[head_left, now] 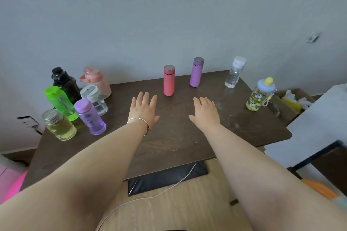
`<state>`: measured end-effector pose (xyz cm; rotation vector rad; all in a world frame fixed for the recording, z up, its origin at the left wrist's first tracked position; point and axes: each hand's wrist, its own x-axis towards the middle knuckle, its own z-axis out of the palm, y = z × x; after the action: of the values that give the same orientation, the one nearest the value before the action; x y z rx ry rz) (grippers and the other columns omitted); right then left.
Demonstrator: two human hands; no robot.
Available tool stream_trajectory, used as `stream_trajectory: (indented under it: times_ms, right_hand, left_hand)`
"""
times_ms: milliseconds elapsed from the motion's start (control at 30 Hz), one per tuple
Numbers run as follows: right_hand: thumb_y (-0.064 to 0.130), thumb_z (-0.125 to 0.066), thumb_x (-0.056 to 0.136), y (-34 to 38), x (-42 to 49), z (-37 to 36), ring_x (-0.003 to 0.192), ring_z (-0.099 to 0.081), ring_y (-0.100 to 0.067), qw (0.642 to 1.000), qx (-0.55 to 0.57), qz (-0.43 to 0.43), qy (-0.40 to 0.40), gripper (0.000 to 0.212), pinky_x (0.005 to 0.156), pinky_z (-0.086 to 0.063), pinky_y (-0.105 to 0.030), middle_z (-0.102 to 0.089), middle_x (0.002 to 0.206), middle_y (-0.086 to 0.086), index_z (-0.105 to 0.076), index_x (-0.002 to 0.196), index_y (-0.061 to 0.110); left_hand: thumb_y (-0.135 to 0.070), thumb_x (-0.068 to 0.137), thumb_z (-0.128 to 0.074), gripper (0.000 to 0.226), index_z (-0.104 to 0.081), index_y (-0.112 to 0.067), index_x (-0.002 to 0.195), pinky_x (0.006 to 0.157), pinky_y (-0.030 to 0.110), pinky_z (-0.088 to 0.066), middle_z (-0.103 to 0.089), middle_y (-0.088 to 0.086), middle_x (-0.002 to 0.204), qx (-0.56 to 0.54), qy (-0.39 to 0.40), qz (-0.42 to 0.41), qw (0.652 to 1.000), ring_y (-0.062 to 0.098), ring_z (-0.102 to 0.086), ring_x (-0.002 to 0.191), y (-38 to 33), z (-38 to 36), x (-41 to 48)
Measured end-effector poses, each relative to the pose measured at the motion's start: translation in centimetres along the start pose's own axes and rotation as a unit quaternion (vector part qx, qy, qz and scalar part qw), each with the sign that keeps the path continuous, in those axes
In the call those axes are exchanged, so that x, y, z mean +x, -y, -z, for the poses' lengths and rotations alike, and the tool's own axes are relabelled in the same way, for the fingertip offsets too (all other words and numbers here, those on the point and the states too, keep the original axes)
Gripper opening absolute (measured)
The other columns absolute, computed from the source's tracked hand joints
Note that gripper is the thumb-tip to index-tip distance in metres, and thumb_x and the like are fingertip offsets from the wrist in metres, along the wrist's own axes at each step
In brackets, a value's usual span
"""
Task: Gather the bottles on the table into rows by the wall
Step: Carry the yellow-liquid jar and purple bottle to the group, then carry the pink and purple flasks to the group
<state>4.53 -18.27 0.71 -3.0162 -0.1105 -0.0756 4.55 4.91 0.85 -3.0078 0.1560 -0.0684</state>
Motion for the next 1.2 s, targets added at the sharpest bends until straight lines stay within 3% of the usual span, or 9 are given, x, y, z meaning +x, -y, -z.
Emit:
stream_trajectory:
  times_ms: [267,533,800,967,1200]
  right_hand:
    - [0.041,-0.066,0.089,-6.0,1.9,0.8,0.145,-0.026,-0.032,1.000,0.008,-0.010,-0.005,0.075,0.120,-0.021,-0.046,-0.042,0.147,-0.011,-0.029,0.149,0.012]
    - [0.039,-0.068,0.088,-6.9,7.9,1.1,0.143,-0.029,-0.033,1.000,-0.002,0.004,-0.017,0.076,0.119,-0.023,-0.048,-0.043,0.145,-0.012,-0.031,0.148,0.011]
    - [0.039,-0.069,0.086,-6.6,15.3,0.9,0.136,-0.036,-0.033,1.000,-0.014,-0.012,-0.025,0.074,0.114,-0.029,-0.046,-0.046,0.139,-0.013,-0.033,0.145,0.011]
    - [0.035,-0.069,0.087,-6.3,18.5,0.7,0.141,-0.030,-0.038,0.999,0.013,-0.030,-0.028,0.076,0.117,-0.024,-0.046,-0.027,0.154,-0.021,-0.031,0.148,0.010]
    - [0.031,-0.069,0.087,-7.9,23.8,-0.7,0.140,-0.030,-0.039,0.999,0.027,-0.026,-0.013,0.074,0.115,-0.028,-0.045,-0.027,0.154,-0.022,-0.031,0.148,0.011]
  left_hand:
    - [-0.051,0.091,-0.054,0.082,-0.009,-0.021,0.153,0.120,0.050,-0.009,-0.010,0.014,0.160,0.004,-0.011,-0.012,1.000,0.034,-0.002,0.149,-4.4,2.2,3.9]
    - [-0.050,0.088,-0.057,0.082,-0.015,-0.018,0.151,0.119,0.049,-0.013,-0.018,0.014,0.157,0.000,-0.034,-0.024,0.999,0.035,-0.009,0.147,-5.0,2.5,10.3]
    - [-0.044,0.089,-0.055,0.079,-0.013,-0.019,0.151,0.118,0.047,-0.013,-0.013,0.013,0.159,-0.019,-0.022,-0.032,0.999,0.035,-0.005,0.148,-3.8,1.5,17.7]
    - [-0.044,0.087,-0.060,0.079,-0.017,-0.019,0.147,0.118,0.047,-0.014,-0.011,0.014,0.158,-0.017,-0.012,-0.039,0.999,0.036,-0.005,0.148,-2.6,0.5,21.6]
    - [-0.042,0.085,-0.062,0.076,-0.021,-0.021,0.145,0.117,0.046,-0.018,-0.012,0.013,0.157,-0.024,-0.005,-0.041,0.999,0.036,-0.008,0.147,-3.2,-1.5,26.2]
